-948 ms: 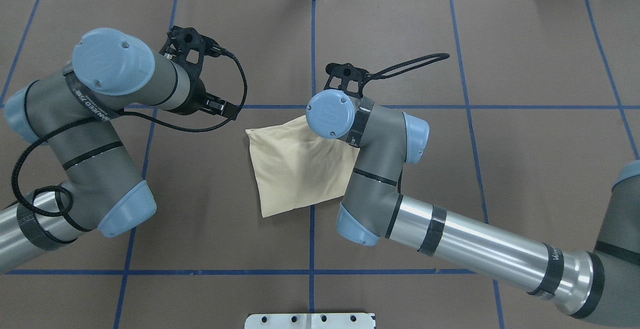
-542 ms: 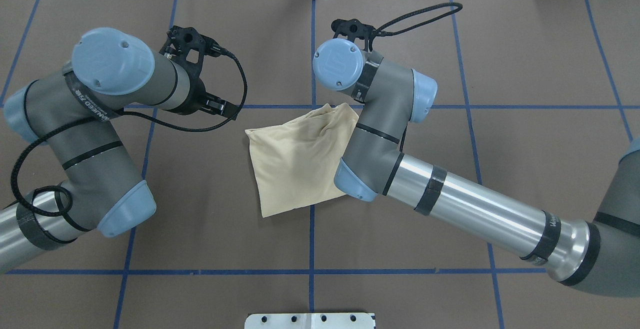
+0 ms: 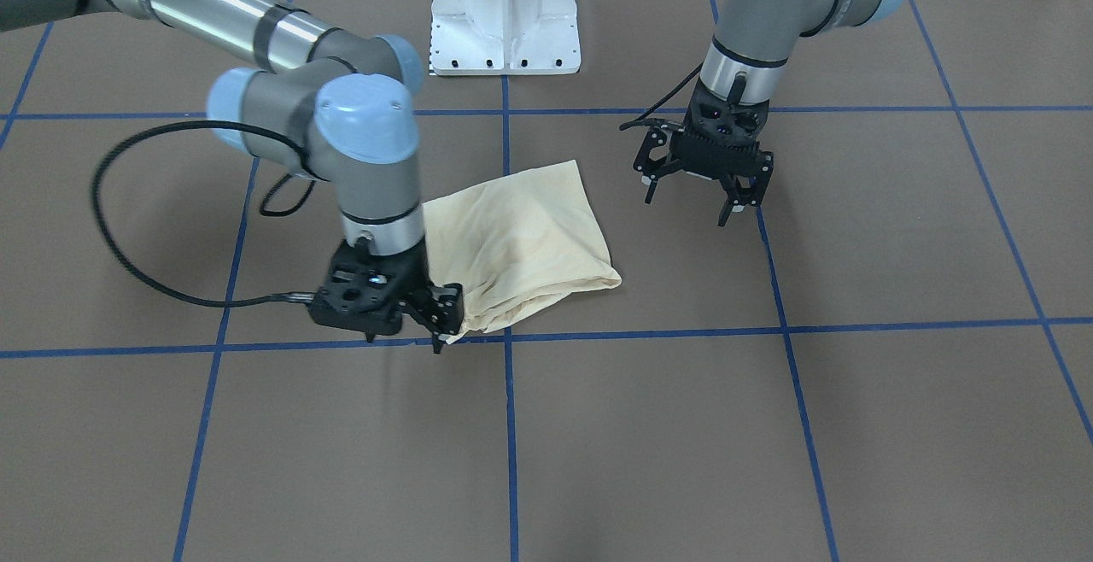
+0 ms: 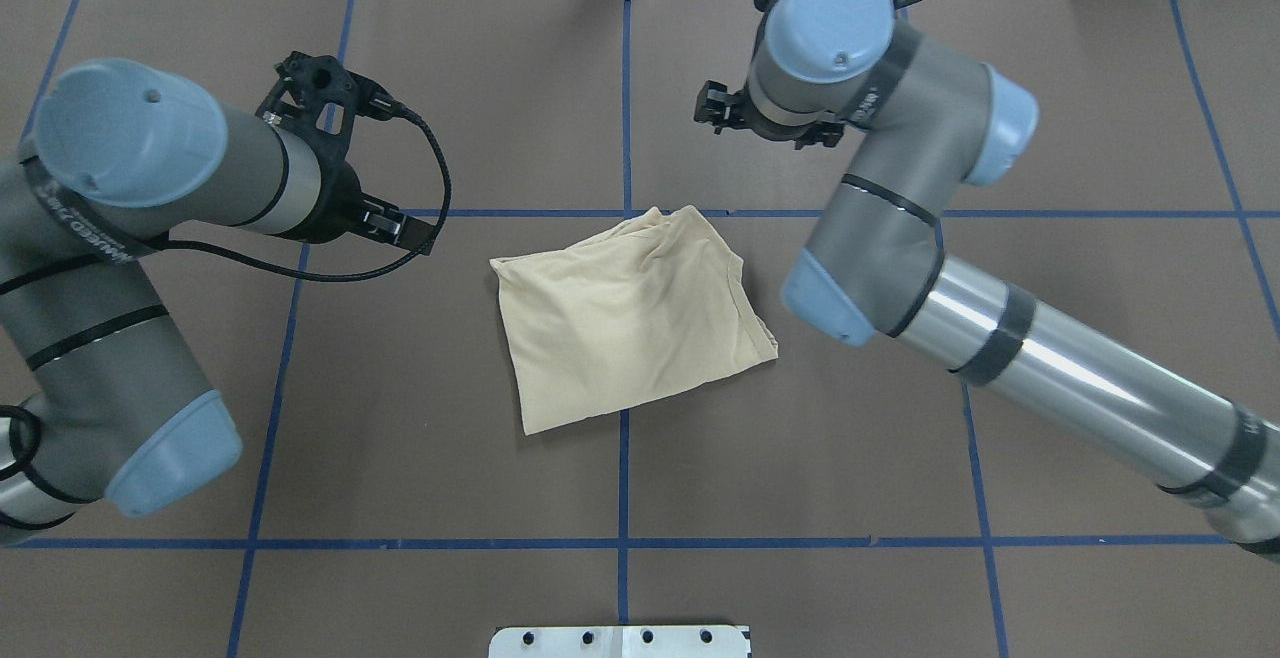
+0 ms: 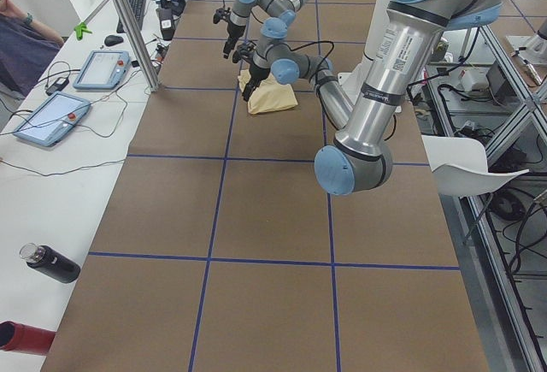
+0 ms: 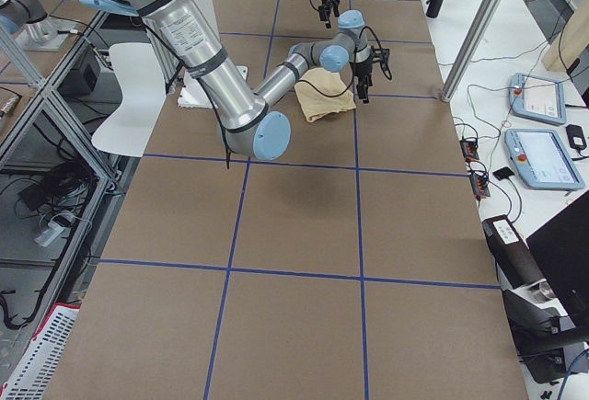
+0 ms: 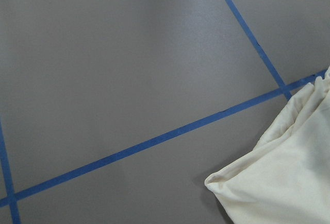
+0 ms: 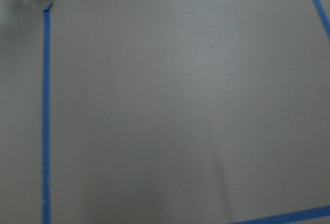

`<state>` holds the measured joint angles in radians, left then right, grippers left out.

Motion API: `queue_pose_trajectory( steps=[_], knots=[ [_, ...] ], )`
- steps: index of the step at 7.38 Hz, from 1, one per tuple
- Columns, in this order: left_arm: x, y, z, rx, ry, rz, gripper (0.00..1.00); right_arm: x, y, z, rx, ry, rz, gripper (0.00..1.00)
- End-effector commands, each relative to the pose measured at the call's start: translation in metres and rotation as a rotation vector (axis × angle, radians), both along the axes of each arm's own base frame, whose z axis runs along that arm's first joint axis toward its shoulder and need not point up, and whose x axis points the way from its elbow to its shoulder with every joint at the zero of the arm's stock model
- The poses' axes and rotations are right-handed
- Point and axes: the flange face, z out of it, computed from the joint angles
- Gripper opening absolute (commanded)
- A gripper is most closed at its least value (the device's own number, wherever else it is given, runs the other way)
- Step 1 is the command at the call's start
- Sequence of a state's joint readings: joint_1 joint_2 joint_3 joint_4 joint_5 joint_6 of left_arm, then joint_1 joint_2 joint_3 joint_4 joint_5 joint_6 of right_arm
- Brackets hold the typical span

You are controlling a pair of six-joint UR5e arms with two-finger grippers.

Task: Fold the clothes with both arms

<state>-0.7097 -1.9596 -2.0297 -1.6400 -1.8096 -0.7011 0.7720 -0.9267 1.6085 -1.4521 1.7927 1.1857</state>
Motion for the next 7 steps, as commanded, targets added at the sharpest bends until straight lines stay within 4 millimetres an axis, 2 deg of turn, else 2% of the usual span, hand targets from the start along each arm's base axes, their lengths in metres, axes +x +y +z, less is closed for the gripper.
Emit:
queue_pose_trajectory(
  steps=[1, 2, 3, 4, 5, 6, 7],
  knots=[
    [-0.075, 0.005, 0.021, 0.071, -0.100, 0.029, 1.00, 0.152, 0.052, 0.075, 0.047, 0.047, -0.167, 1.00],
    [-0.120, -0.008, 0.046, 0.114, -0.158, 0.071, 1.00, 0.228, 0.070, 0.126, 0.060, 0.075, -0.240, 1.00],
    [-0.179, -0.024, 0.072, 0.158, -0.210, 0.114, 1.00, 0.309, 0.083, 0.178, 0.078, 0.088, -0.316, 1.00],
    [-0.238, -0.032, 0.103, 0.159, -0.240, 0.132, 1.00, 0.378, 0.107, 0.231, 0.108, 0.101, -0.389, 1.00],
    [-0.284, -0.031, 0.131, 0.117, -0.253, 0.105, 1.00, 0.432, 0.134, 0.281, 0.114, 0.124, -0.434, 1.00],
    [-0.310, -0.032, 0.167, 0.051, -0.278, 0.076, 1.00, 0.468, 0.173, 0.334, 0.080, 0.118, -0.458, 1.00],
    [-0.335, -0.036, 0.199, -0.007, -0.300, 0.052, 1.00, 0.493, 0.210, 0.368, 0.027, 0.105, -0.437, 1.00]
  ],
)
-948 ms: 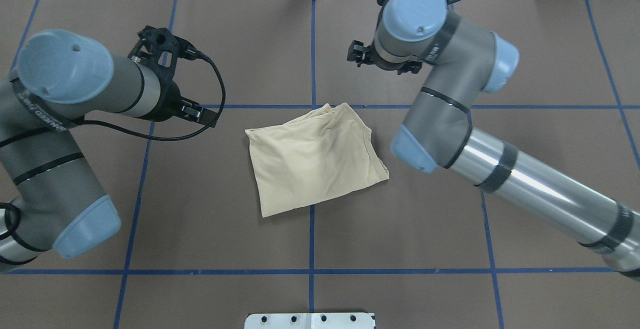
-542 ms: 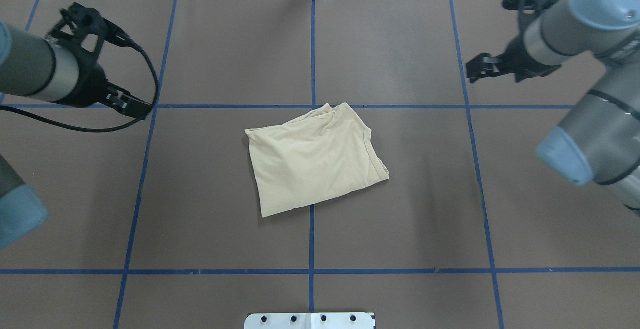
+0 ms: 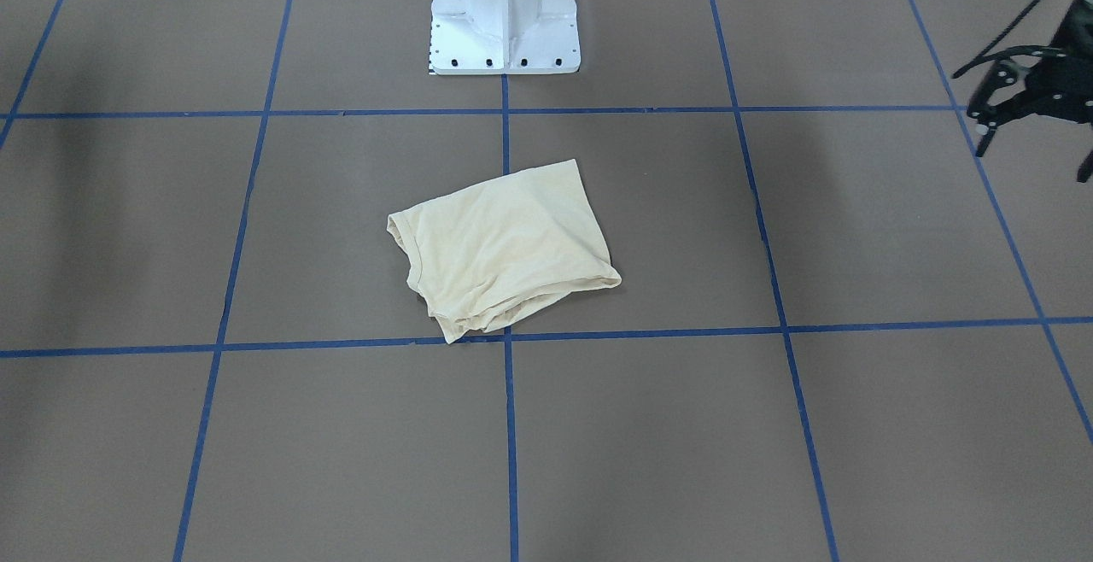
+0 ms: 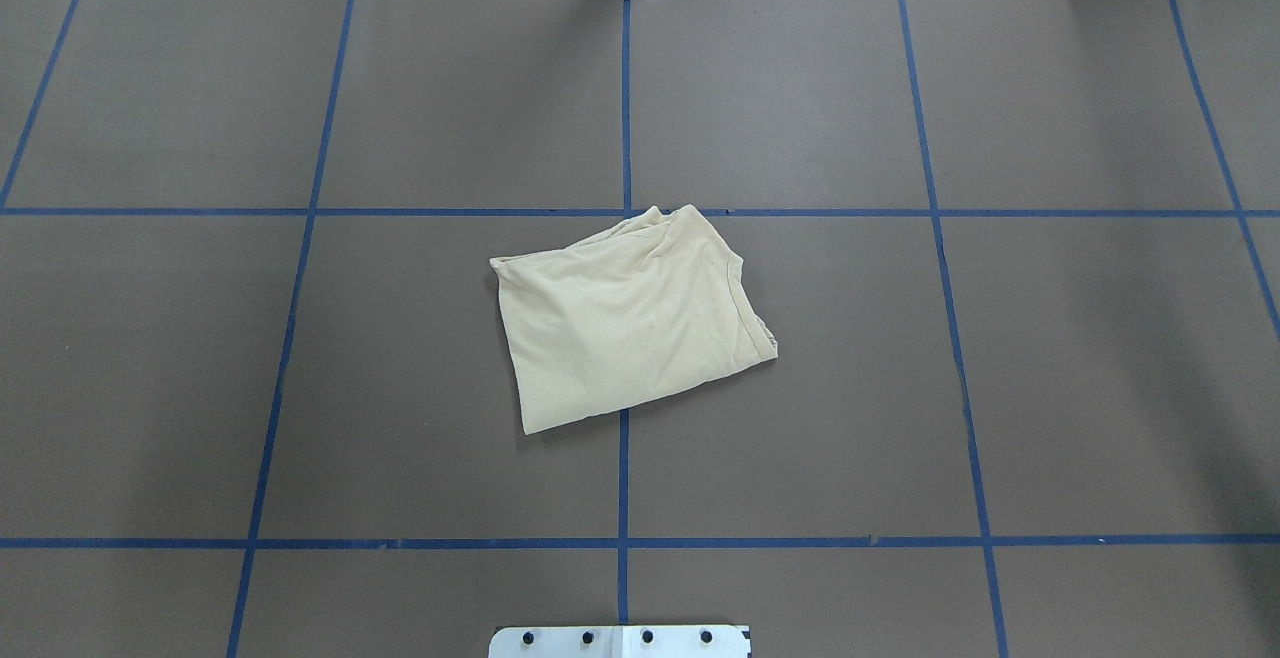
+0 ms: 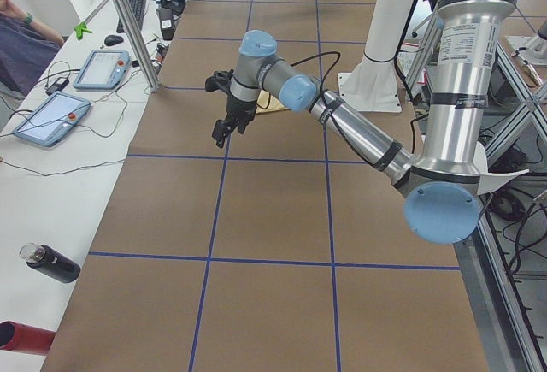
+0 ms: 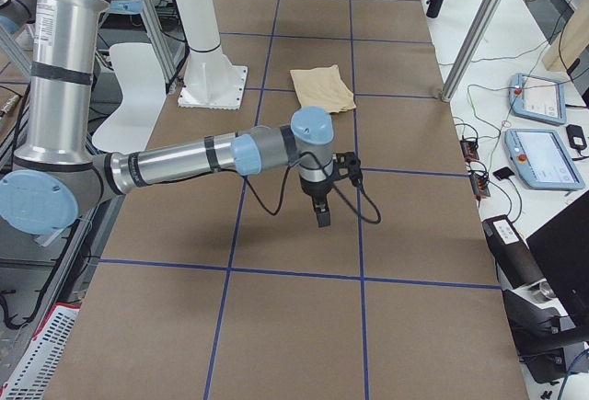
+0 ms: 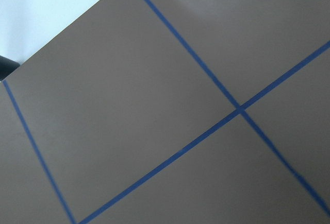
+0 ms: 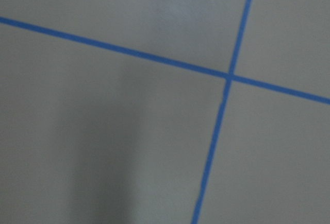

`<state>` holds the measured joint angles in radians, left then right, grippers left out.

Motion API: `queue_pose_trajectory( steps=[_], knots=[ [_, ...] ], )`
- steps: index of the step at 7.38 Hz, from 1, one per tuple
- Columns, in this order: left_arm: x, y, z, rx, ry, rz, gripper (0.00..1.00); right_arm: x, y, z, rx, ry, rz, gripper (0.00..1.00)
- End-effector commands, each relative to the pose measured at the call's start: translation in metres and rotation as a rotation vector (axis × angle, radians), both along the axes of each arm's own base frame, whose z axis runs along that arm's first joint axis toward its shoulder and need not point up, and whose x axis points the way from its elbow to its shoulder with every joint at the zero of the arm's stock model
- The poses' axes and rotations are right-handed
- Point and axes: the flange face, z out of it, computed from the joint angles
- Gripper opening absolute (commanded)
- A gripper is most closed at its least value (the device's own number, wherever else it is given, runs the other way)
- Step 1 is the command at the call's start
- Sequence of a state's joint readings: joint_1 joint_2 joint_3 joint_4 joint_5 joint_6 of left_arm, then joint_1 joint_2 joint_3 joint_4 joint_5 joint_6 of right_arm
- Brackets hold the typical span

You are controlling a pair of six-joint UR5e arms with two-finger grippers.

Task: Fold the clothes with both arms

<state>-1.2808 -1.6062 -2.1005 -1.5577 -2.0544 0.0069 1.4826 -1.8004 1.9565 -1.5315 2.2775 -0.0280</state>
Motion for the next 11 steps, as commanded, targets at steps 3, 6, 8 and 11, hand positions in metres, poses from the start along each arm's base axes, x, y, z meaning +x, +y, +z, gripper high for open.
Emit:
queue_pose_trajectory(
  steps=[3, 6, 8, 11],
  knots=[
    [-0.109, 0.002, 0.097, -0.201, 0.042, -0.165, 1.00, 0.052, 0.097, 0.096, -0.173, -0.019, 0.058, 1.00],
    [-0.105, 0.012, 0.136, -0.298, 0.107, -0.142, 1.00, 0.042, 0.077, 0.066, -0.136, -0.086, 0.065, 1.00],
    [-0.106, 0.027, 0.154, -0.331, 0.104, -0.143, 1.00, 0.012, 0.068, 0.041, -0.207, -0.078, 0.095, 1.00],
    [-0.106, 0.048, 0.176, -0.385, 0.108, -0.143, 1.00, 0.010, 0.070, 0.050, -0.207, 0.000, 0.083, 1.00]
  ],
)
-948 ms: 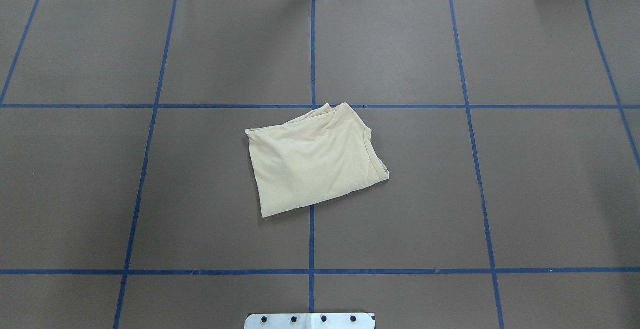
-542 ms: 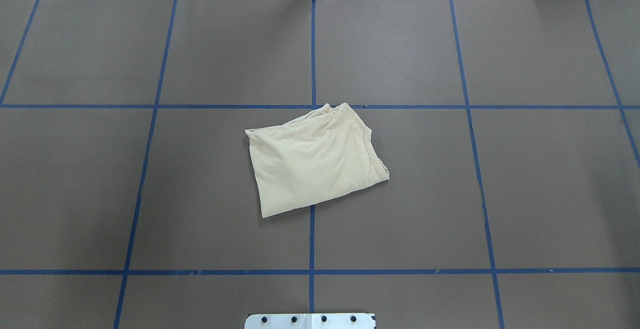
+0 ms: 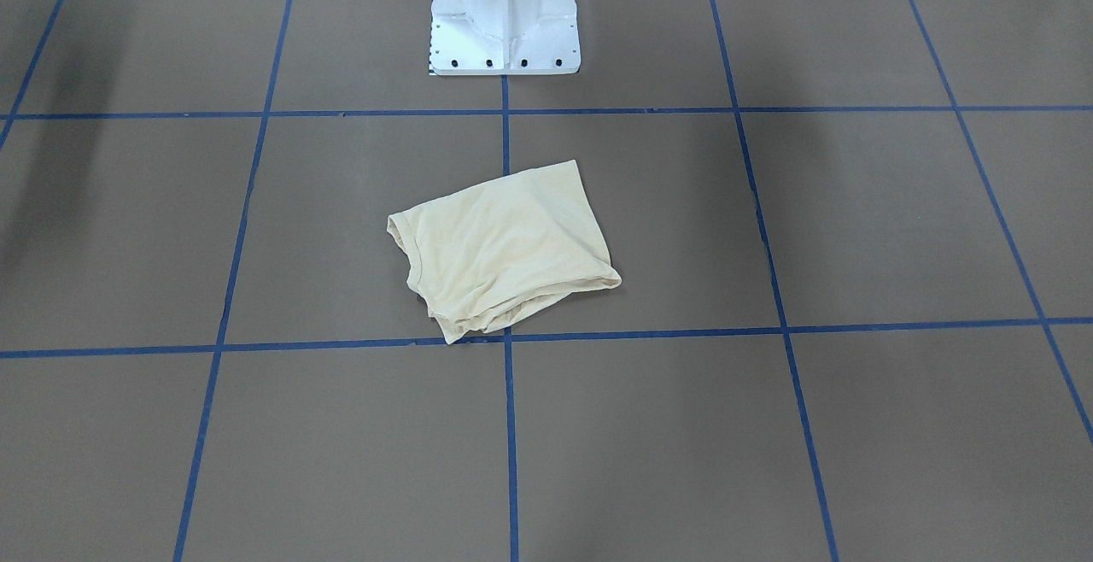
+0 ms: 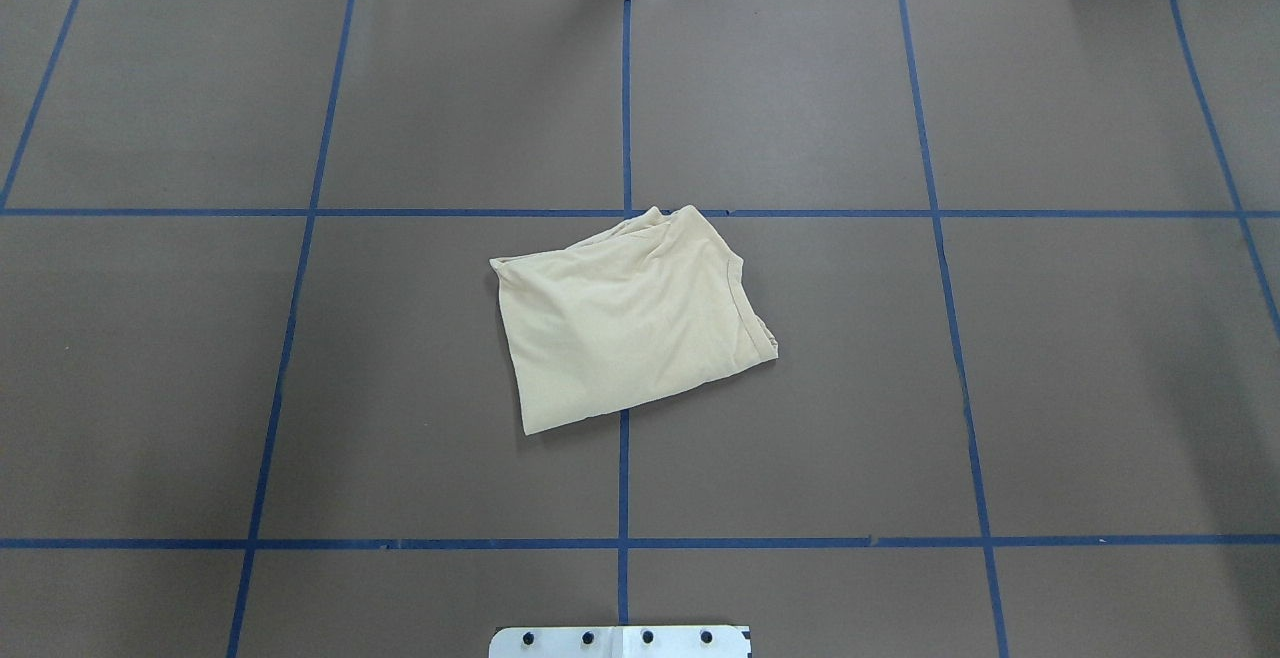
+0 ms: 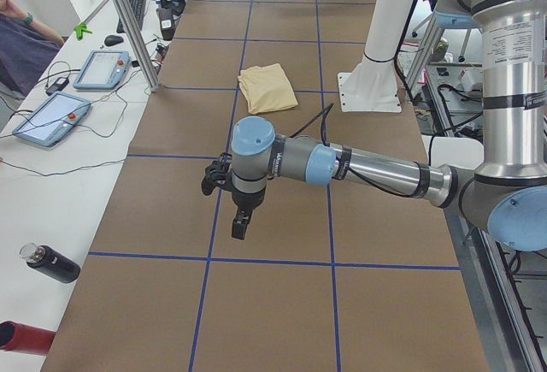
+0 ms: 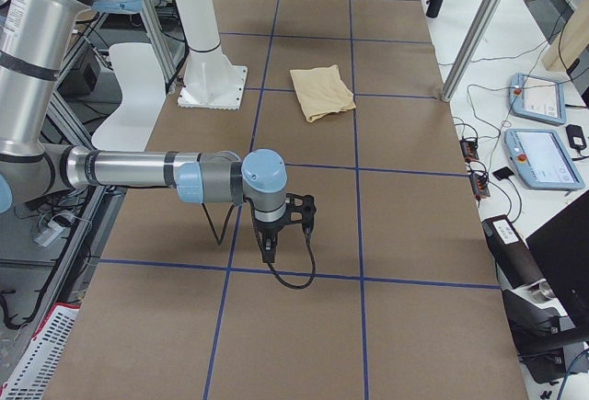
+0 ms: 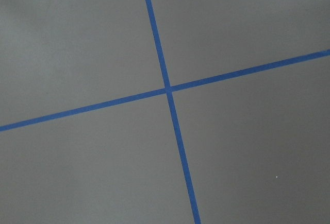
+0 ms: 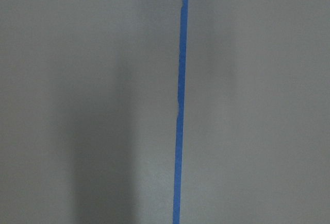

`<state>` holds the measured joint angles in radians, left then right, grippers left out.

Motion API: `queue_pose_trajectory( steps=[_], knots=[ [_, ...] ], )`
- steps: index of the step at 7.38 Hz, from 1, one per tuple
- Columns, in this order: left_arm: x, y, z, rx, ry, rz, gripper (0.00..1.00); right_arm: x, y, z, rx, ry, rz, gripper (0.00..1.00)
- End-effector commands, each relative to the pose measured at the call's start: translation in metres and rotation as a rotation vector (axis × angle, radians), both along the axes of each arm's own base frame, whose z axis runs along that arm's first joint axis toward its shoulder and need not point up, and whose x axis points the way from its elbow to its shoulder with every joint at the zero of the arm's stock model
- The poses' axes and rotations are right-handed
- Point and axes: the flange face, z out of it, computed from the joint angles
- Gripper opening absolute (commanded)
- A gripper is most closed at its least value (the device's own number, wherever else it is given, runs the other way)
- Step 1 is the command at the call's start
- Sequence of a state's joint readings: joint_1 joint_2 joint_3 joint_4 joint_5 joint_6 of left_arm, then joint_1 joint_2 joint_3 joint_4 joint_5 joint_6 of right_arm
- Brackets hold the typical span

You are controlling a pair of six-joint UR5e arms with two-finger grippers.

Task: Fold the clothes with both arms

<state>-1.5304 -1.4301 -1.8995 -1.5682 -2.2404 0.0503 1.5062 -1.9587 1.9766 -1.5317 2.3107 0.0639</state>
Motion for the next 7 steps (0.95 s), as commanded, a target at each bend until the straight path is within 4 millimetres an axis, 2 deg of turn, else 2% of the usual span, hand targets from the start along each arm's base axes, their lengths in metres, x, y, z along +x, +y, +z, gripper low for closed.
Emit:
queue_pose_trajectory(
  steps=[1, 2, 5, 6, 7],
  knots=[
    [0.007, 0.007, 0.006, -0.039, 0.078, 0.012, 1.00, -0.001, 0.003, 0.007, -0.015, 0.026, -0.006, 1.00],
    [0.011, 0.008, 0.009, -0.073, 0.137, 0.015, 1.00, -0.001, 0.004, 0.008, -0.017, 0.026, -0.008, 1.00],
    [0.009, 0.013, 0.040, -0.135, 0.132, 0.007, 1.00, -0.002, 0.003, 0.008, -0.015, 0.025, -0.008, 1.00],
    [0.007, 0.013, 0.034, -0.121, 0.131, 0.003, 1.00, -0.001, 0.003, 0.007, -0.014, 0.024, -0.006, 1.00],
    [0.007, 0.013, 0.035, -0.117, 0.131, 0.005, 1.00, -0.002, 0.003, 0.007, -0.012, 0.024, -0.008, 1.00]
  ],
)
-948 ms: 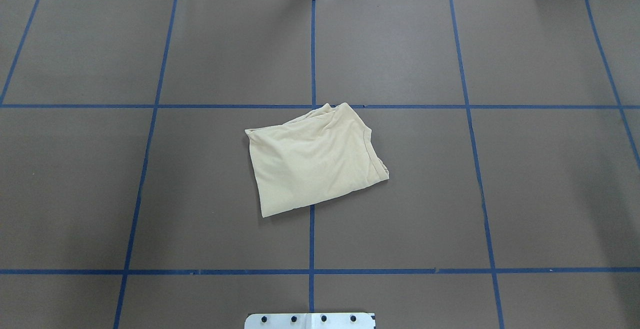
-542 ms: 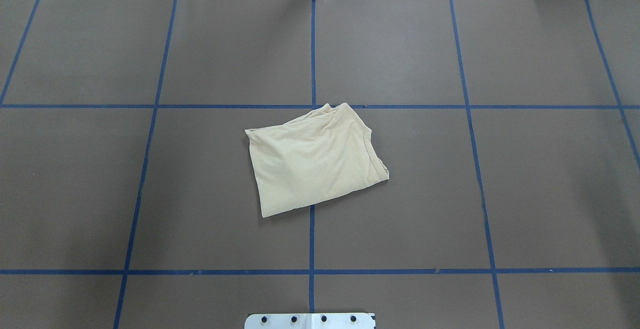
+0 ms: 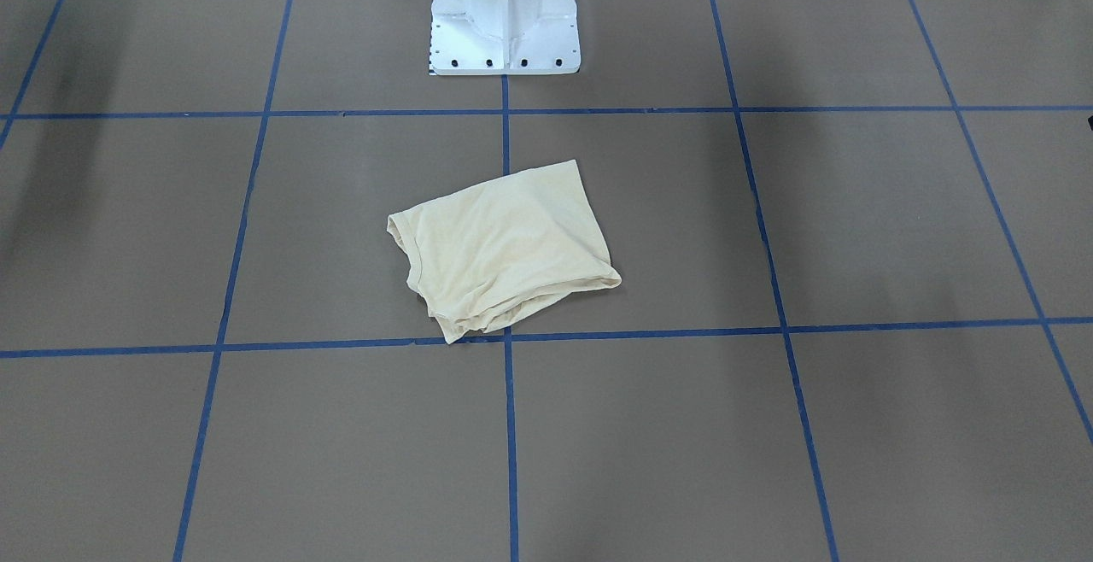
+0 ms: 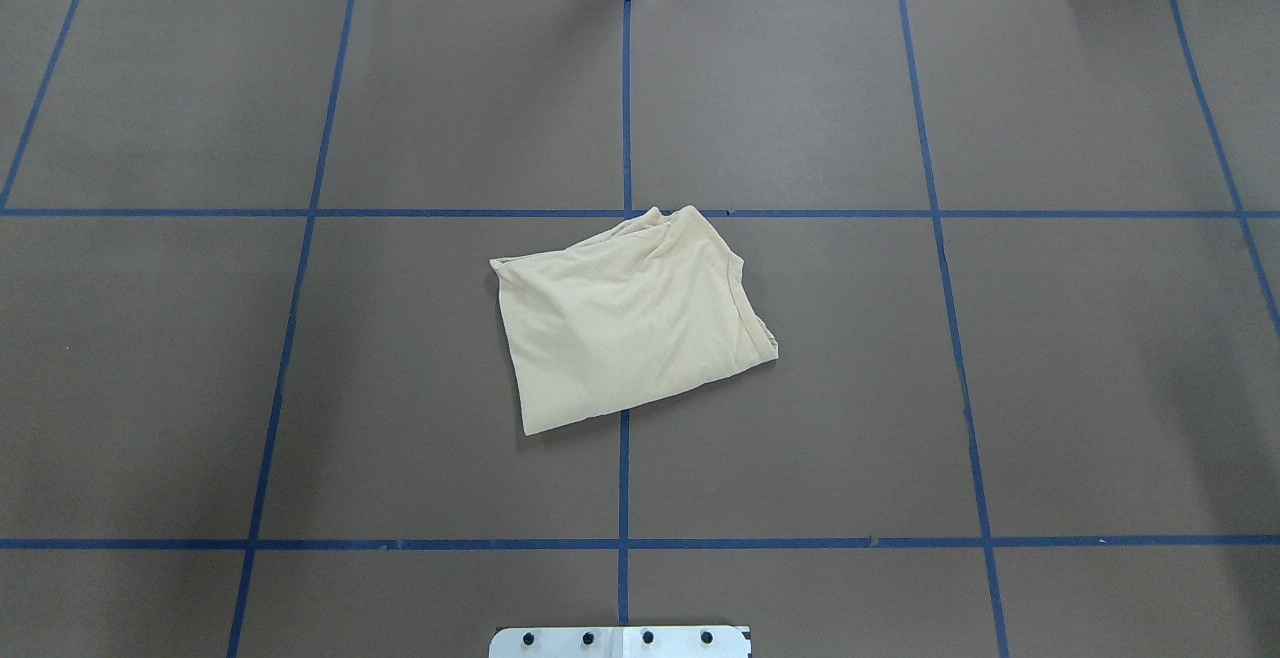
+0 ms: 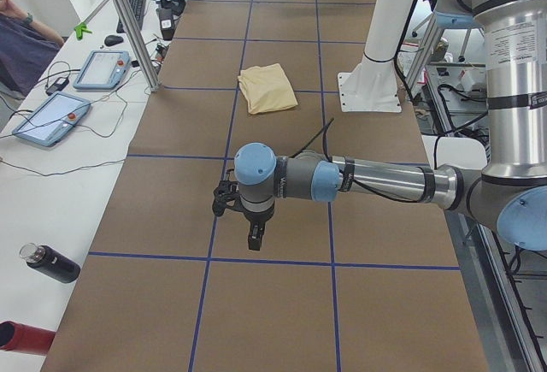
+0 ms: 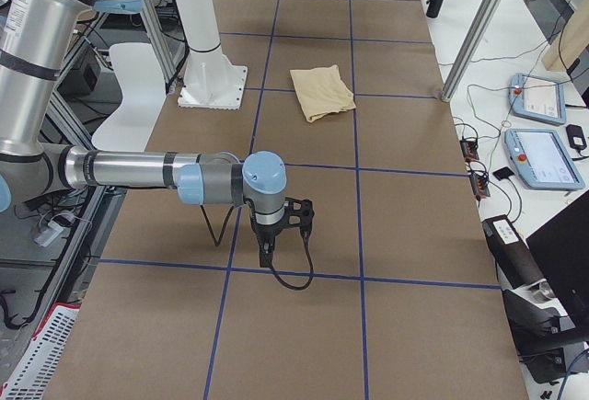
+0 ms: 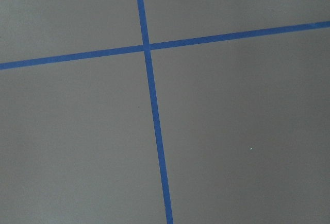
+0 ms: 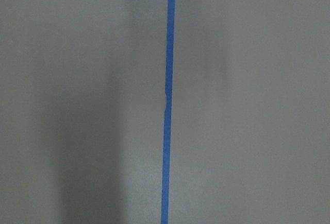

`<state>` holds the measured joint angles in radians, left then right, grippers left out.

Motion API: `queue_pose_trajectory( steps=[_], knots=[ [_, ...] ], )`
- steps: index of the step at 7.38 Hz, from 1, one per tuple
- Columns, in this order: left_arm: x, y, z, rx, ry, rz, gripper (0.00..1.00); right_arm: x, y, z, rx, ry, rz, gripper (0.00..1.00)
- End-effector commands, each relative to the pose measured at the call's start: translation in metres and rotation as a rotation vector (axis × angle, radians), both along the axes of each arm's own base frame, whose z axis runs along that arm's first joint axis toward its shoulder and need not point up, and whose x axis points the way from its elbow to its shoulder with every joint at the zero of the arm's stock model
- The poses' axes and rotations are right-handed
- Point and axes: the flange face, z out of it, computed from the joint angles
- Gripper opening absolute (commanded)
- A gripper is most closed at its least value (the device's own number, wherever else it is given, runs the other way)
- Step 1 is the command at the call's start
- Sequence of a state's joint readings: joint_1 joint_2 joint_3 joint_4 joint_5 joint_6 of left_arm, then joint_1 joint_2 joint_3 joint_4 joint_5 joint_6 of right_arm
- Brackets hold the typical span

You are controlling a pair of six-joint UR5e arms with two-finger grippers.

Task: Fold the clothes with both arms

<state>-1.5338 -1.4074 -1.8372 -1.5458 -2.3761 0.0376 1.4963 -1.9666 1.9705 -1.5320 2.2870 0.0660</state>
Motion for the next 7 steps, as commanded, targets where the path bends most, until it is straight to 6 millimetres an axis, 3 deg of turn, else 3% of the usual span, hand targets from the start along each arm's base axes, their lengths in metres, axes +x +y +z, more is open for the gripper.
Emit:
queue_pose_trajectory(
  steps=[1, 7],
  knots=[
    [-0.0009, -0.0007, 0.0127, -0.017, -0.013, 0.001, 1.00, 0.0002, -0.0003, -0.0008, 0.005, -0.001, 0.001, 1.00],
    [-0.0032, -0.0033, 0.0071, -0.001, -0.037, -0.004, 1.00, -0.0007, -0.0046, -0.0033, 0.014, -0.003, -0.001, 1.00]
  ],
)
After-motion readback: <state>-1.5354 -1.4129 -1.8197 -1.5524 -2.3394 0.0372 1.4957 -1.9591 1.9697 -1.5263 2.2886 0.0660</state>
